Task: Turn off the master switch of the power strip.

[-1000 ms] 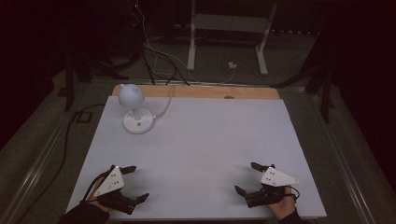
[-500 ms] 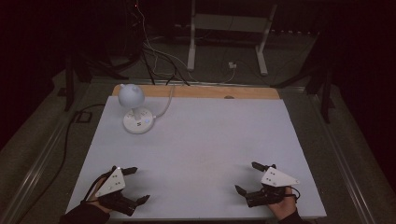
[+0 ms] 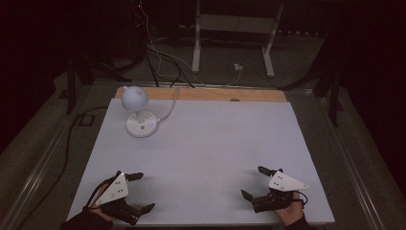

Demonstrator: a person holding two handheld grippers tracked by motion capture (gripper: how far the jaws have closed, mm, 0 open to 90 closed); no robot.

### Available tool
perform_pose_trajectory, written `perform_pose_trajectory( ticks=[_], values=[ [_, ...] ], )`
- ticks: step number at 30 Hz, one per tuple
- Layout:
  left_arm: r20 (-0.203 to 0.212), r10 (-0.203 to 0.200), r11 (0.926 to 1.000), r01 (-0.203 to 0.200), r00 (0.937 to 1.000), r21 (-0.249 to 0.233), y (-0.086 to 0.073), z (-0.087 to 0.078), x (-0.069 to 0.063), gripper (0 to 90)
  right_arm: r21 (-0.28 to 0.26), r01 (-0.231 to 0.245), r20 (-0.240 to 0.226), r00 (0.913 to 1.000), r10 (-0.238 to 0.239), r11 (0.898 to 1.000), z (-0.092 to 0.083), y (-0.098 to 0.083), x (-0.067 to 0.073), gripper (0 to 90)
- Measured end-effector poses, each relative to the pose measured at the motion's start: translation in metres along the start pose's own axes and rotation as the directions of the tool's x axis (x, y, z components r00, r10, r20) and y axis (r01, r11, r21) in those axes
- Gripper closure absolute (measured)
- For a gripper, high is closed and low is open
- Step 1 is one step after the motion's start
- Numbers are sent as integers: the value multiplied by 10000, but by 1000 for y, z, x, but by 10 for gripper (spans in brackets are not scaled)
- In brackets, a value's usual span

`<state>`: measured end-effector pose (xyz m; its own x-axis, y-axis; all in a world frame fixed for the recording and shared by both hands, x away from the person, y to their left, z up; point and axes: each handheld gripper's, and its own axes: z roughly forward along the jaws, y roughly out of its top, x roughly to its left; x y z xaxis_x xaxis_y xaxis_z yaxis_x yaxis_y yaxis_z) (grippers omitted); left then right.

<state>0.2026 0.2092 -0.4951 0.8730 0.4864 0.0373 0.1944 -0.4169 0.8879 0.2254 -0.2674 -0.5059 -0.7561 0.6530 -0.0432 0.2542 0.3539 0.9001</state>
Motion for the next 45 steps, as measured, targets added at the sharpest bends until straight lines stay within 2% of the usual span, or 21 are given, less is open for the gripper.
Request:
perform_pose_trajectory(
  ticks=[4,9,11,12,13,15,18,20,22,25,27,29,30,33,35,37,38,39,41,43,45],
  values=[
    [67,216,9997,-215,9997,-116,6,-1,-4,3,-104,-107,-44,9999,106,9999,-1,1,0,0],
    [271,96,9992,-85,9996,-397,13,-3,-5,3,-155,-122,-106,9999,121,9998,-1,1,1,0],
    [468,1,9977,31,9989,-684,19,-5,-6,3,-177,-103,-100,9999,101,9998,-1,1,1,0],
    [287,206,9961,-180,9994,-859,23,-8,-6,2,-221,-148,-147,9998,145,9996,-1,1,1,0],
    [287,206,9961,-180,9994,-859,23,-8,-6,3,-217,-152,-118,9998,149,9996,-1,1,1,0],
    [446,-83,9948,128,9990,-1015,27,-11,-5,2,-250,-190,-126,9997,187,9995,-2,1,1,0],
    [285,-65,9933,97,9996,-1151,30,-14,-3,2,-260,-203,-86,9998,200,9995,-2,1,0,0],
    [336,-308,9921,346,9990,-1203,34,-16,0,3,-317,-284,-135,9995,280,9991,-3,1,0,0],
    [230,-266,9883,297,9994,-1493,38,-19,1,2,-316,-246,-101,9997,243,9992,-3,2,1,0],
    [217,-566,9830,595,9982,-1736,45,-24,7,2,-342,-203,-111,9997,200,9992,-3,2,2,0],
    [-189,-527,9812,483,9984,-1866,49,-27,10,3,-359,-284,-158,9995,278,9990,-3,2,1,0],
    [-174,-745,9780,696,9971,-1967,52,-29,15,2,-362,-237,-155,9996,231,9991,-3,2,2,0],
    [-395,-800,9783,708,9960,-1948,54,-30,16,3,-369,-293,-181,9994,287,9989,-3,2,2,0],
    [-478,-922,9756,806,9946,-2045,58,-31,21,2,-424,-326,-209,9993,318,9986,-4,2,2,0],
    [-749,-813,9765,644,9939,-2058,61,-30,24,2,-400,-302,-203,9994,294,9987,-3,2,2,0],
    [-818,-941,9752,754,9922,-2080,63,-29,27,3,-488,-418,-266,9988,406,9979,-3,2,1,0],
    [-784,-1451,9681,1252,9863,-2170,65,-28,37,3,-499,-451,-279,9987,438,9977,-3,2,1,0],
    [-901,-1667,9623,1421,9819,-2318,67,-28,41,3,-507,-430,-277,9987,416,9978,-3,2,1,0],
    [-1261,-1810,9604,1476,9754,-2362,71,-28,49,3,-549,-312,-215,9993,300,9980,-4,3,2,0],
    [-1389,-2020,9502,1596,9695,-2676,74,-29,56,3,-558,-355,-200,9992,345,9978,-4,3,2,0],
    [-1580,-2149,9490,1679,9638,-2668,78,-29,63,3,-632,-405,-227,9990,391,9972,-5,3,1,0]
  ],
)
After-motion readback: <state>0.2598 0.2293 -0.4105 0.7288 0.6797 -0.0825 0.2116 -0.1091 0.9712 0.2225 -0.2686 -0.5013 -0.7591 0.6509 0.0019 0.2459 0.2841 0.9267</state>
